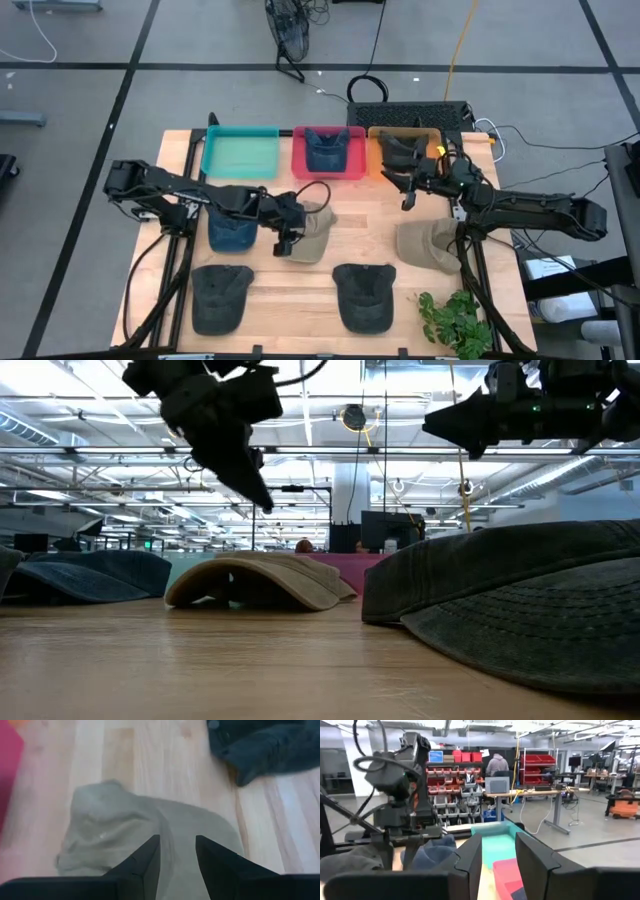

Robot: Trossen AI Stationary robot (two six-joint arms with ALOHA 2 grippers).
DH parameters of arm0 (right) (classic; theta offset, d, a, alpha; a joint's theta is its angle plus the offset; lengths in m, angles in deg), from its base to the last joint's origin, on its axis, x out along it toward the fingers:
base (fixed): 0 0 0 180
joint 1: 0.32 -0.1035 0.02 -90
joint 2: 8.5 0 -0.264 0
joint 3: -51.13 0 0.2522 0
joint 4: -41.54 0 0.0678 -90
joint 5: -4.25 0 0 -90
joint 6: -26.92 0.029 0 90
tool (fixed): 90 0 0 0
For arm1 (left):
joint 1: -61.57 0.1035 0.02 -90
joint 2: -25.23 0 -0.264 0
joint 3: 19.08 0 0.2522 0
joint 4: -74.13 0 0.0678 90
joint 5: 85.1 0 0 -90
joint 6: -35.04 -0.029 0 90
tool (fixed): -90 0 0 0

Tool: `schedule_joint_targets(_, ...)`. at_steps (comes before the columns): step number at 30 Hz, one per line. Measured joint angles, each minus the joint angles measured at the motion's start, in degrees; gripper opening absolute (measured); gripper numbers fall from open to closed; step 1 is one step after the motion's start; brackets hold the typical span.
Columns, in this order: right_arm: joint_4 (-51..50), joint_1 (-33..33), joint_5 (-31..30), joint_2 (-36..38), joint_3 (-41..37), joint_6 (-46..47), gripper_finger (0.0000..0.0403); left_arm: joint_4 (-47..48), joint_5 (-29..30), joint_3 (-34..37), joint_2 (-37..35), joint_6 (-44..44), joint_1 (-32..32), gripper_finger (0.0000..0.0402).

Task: Pick & Place hat
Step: Put the left brown cap into the green bin

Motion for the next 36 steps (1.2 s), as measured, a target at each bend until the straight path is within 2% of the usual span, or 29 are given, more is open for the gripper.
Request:
schedule_joint_targets(6,0.4,0.0,0.0,0.6,0.0,-1.2,0.0098,-1.4,6.1,0.0,-0.9,1.2,0.0,0.0136)
schedule_joint_targets(14,2.8,0.0,-0.3,0.7,0.0,-1.4,0.0098,-9.1,11.1,0.0,-1.0,-3.8,0.1,0.0136)
schedule_joint_targets(18,1.9,0.0,-0.8,0.7,0.1,-0.2,0.0098,-11.2,10.9,0.0,-1.0,-2.0,-0.1,0.0136)
schedule_joint_targets(25,-11.9,-0.1,-1.8,-0.2,5.4,-1.1,0.0098,-9.2,11.7,0.0,-1.0,-1.4,-0.5,0.0136)
schedule_joint_targets(28,-13.6,-0.9,-1.6,-0.7,6.4,-0.9,0.0098,-7.5,12.0,0.0,-1.0,1.7,-0.5,0.0136)
schedule_joint_targets(32,-13.4,-1.9,-1.6,-0.7,6.4,-1.3,0.0098,-3.3,7.0,0.0,-0.1,8.8,-0.7,0.0136)
schedule_joint_targets(36,-12.0,-2.0,-1.5,-0.7,6.4,-1.5,0.0098,-0.6,7.2,0.0,0.6,11.4,-2.2,0.0136)
